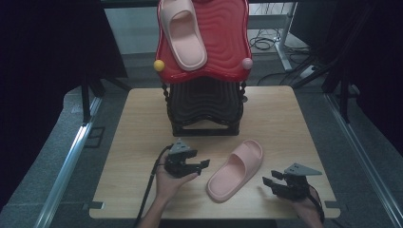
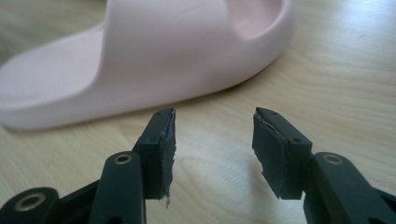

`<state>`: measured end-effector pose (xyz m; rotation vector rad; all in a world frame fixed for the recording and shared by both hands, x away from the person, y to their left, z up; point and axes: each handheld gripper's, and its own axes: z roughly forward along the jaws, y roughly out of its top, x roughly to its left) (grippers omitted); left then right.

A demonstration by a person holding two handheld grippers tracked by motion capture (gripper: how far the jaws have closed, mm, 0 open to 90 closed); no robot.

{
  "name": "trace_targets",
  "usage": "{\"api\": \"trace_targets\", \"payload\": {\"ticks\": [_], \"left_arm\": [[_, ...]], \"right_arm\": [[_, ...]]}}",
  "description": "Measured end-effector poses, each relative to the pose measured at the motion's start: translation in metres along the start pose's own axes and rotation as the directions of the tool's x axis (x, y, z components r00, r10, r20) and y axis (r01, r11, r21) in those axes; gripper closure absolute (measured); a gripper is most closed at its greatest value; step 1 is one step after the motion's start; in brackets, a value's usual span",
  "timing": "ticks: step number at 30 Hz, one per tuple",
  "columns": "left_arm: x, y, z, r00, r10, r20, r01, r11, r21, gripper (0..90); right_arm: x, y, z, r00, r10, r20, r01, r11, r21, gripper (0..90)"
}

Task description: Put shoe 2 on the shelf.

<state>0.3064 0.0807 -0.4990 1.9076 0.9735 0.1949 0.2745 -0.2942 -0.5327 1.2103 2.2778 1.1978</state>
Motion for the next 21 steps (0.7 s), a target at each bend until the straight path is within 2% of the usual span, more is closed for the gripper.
{"api": "trace_targets", "payload": {"ticks": [3,6,10,12,15,21], "left_arm": [[-0.008,0.010,0.020,0.9998,0.017,0.006,-0.017,0.9996,0.022,38.0],[-0.013,0.017,0.041,0.9999,0.014,0.007,-0.014,0.9992,0.038,42.3],[-0.018,0.021,0.062,0.9999,0.009,0.011,-0.010,0.9983,0.058,47.7],[-0.020,0.021,0.072,0.9995,0.023,0.019,-0.025,0.9974,0.068,49.9],[-0.021,0.022,0.083,0.9995,0.021,0.022,-0.023,0.9956,0.091,53.2],[-0.017,0.019,0.098,1.0000,0.006,-0.002,-0.006,0.9926,0.121,57.1]], "right_arm": [[-0.004,0.003,-0.003,0.9999,0.013,0.003,-0.013,1.000,-0.021,49.2],[-0.007,0.003,-0.004,0.9996,0.027,0.005,-0.027,0.999,-0.032,49.0],[-0.008,0.001,-0.007,0.9994,0.031,0.014,-0.031,0.999,-0.038,48.9],[-0.009,0.001,-0.008,0.9992,0.034,0.020,-0.033,0.999,-0.040,48.9],[-0.011,0.001,-0.008,0.9986,0.045,0.027,-0.044,0.998,-0.045,48.9],[-0.010,0.000,-0.008,0.9983,0.048,0.033,-0.047,0.998,-0.044,48.9]]}}
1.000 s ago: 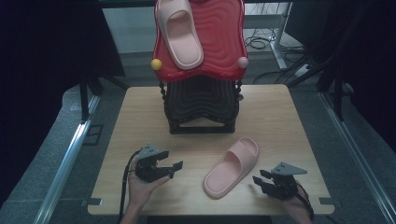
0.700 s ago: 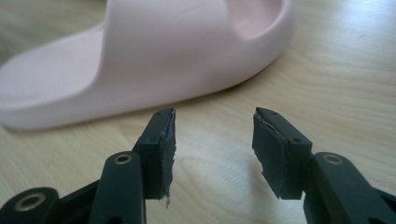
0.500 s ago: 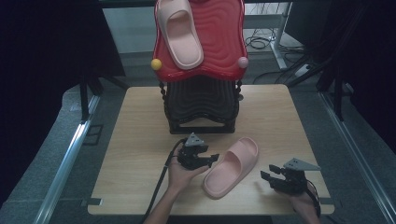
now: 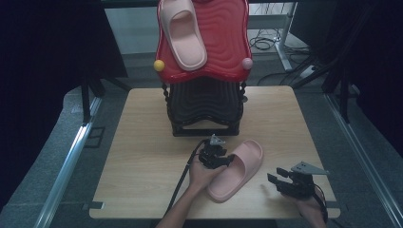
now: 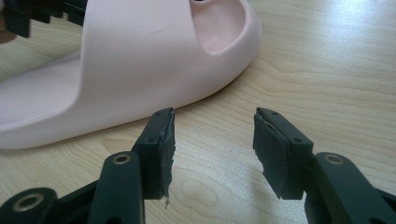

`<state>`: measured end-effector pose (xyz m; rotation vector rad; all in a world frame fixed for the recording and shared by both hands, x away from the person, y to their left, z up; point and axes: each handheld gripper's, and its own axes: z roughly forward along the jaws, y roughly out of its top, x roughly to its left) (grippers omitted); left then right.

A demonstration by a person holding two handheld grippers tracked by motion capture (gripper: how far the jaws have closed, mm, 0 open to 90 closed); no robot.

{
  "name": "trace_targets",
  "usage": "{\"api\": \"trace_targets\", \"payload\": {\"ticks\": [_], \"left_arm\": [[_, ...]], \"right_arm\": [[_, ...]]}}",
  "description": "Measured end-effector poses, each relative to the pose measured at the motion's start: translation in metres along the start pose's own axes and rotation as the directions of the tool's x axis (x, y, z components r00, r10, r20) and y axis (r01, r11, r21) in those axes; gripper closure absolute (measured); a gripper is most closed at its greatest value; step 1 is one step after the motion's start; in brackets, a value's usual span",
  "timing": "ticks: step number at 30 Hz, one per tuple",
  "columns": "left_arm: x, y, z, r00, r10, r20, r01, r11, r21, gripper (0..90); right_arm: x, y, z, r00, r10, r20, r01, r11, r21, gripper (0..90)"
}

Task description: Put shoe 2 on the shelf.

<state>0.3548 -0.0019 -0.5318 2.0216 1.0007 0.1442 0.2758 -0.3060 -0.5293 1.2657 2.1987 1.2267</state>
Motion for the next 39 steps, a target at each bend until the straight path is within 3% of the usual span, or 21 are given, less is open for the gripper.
{"api": "trace_targets", "payload": {"ticks": [9,24,29,32,36,39], "left_arm": [[0.001,-0.001,0.010,0.9996,-0.021,0.017,0.020,0.9997,0.011,71.5],[-0.001,-0.003,0.005,0.9995,-0.009,-0.031,0.009,0.9999,-0.012,82.5],[-0.001,-0.007,-0.008,0.9993,-0.001,-0.039,0.000,0.9990,-0.046,83.5],[-0.002,-0.012,-0.023,0.9988,-0.011,-0.048,0.007,0.9959,-0.090,83.9],[-0.002,-0.019,-0.042,0.9980,-0.028,-0.057,0.019,0.9882,-0.152,83.9],[-0.001,-0.024,-0.059,0.9971,-0.044,-0.062,0.030,0.9781,-0.206,83.9]], "right_arm": [[0.002,-0.001,0.002,1.0000,-0.001,0.007,0.001,1.000,0.008,48.9],[0.000,-0.002,0.000,0.9996,0.009,0.026,-0.009,1.000,-0.005,49.0],[-0.004,-0.003,-0.003,0.9991,0.026,0.034,-0.026,1.000,-0.018,49.0],[-0.006,-0.004,-0.005,0.9987,0.034,0.039,-0.033,0.999,-0.022,49.0],[-0.009,-0.004,-0.006,0.9977,0.054,0.040,-0.053,0.998,-0.028,49.0],[-0.010,-0.005,-0.006,0.9971,0.063,0.043,-0.062,0.998,-0.033,49.0]]}}
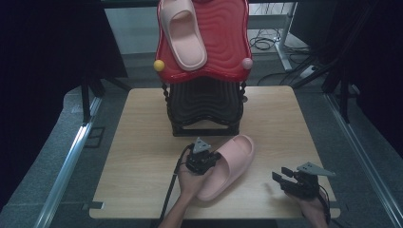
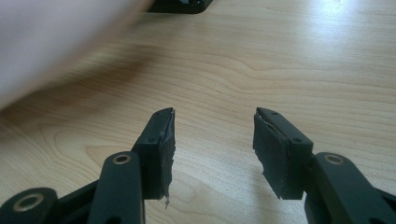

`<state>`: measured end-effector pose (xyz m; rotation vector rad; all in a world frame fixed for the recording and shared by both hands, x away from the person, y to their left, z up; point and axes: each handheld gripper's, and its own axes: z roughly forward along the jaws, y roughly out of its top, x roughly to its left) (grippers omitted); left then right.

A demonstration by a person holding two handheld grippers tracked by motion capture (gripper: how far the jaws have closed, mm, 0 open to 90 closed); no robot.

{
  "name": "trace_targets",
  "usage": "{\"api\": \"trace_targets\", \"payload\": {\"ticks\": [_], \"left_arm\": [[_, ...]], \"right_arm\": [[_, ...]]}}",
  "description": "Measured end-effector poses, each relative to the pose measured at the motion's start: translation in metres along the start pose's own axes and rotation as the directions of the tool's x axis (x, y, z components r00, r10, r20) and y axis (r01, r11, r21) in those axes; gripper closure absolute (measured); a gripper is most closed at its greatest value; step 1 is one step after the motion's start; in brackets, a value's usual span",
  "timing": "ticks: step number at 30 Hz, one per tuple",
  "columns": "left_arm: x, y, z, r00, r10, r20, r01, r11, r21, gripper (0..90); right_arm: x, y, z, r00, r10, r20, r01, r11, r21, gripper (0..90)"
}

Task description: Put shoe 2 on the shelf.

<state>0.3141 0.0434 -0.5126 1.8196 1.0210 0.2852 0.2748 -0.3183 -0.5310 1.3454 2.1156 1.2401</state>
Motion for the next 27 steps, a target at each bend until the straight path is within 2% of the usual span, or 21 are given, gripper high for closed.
{"api": "trace_targets", "payload": {"ticks": [3,7,12,17,21,27], "left_arm": [[0.003,0.000,-0.018,0.9999,-0.011,-0.009,0.011,0.9988,-0.048,83.9],[0.006,0.006,-0.040,0.9997,-0.006,-0.023,0.004,0.9948,-0.101,84.0],[0.009,0.018,-0.067,0.9991,-0.008,-0.041,0.001,0.9839,-0.178,84.0],[0.009,0.030,-0.084,0.9970,-0.009,-0.077,-0.009,0.9739,-0.227,84.0],[0.011,0.037,-0.095,0.9957,-0.026,-0.088,0.001,0.9612,-0.276,84.0],[0.010,0.047,-0.104,0.9934,-0.032,-0.110,-0.004,0.9493,-0.314,84.0]], "right_arm": [[0.001,-0.001,0.001,1.0000,0.001,0.001,-0.001,1.000,0.001,49.0],[0.001,-0.001,0.003,1.0000,0.001,0.003,-0.001,1.000,0.002,49.0],[0.001,-0.001,0.004,1.0000,0.009,0.005,-0.009,1.000,0.004,49.0],[-0.001,-0.002,0.004,0.9997,0.025,0.008,-0.025,1.000,0.002,49.0],[-0.001,-0.002,0.004,0.9995,0.029,0.011,-0.029,1.000,0.002,48.9],[-0.001,-0.002,0.005,0.9994,0.033,0.014,-0.033,0.999,0.003,49.0]]}}
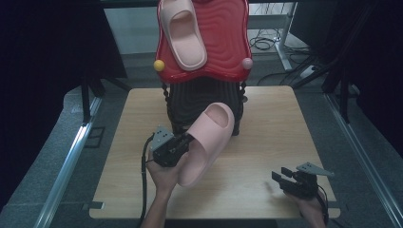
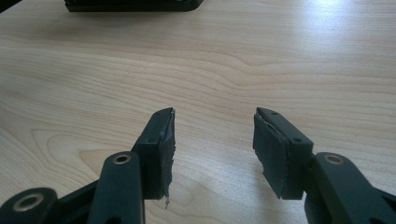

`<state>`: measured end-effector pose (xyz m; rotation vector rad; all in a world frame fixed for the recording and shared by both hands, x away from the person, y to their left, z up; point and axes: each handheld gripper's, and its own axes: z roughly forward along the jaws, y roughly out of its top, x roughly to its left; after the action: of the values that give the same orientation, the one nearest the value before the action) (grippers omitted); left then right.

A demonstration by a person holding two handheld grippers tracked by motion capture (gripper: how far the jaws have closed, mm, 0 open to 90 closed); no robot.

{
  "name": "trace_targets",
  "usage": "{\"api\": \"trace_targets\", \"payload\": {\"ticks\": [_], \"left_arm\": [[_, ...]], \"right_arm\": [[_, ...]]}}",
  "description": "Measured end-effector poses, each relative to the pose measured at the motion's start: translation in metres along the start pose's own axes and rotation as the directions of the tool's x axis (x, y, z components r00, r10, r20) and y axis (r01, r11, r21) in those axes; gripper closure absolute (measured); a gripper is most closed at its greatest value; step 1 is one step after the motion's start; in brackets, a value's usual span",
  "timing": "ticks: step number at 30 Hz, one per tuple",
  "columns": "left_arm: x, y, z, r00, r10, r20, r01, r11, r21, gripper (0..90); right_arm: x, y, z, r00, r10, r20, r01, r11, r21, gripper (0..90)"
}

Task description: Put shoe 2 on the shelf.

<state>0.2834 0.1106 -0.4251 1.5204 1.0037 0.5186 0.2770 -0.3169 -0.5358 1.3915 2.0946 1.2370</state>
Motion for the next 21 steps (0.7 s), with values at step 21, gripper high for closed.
{"api": "trace_targets", "payload": {"ticks": [21], "left_arm": [[-0.001,0.065,0.001,0.9939,0.075,-0.082,-0.085,0.9881,-0.129,83.9]], "right_arm": [[0.000,-0.001,0.002,0.9999,0.010,0.007,-0.010,1.000,0.004,49.0]]}}
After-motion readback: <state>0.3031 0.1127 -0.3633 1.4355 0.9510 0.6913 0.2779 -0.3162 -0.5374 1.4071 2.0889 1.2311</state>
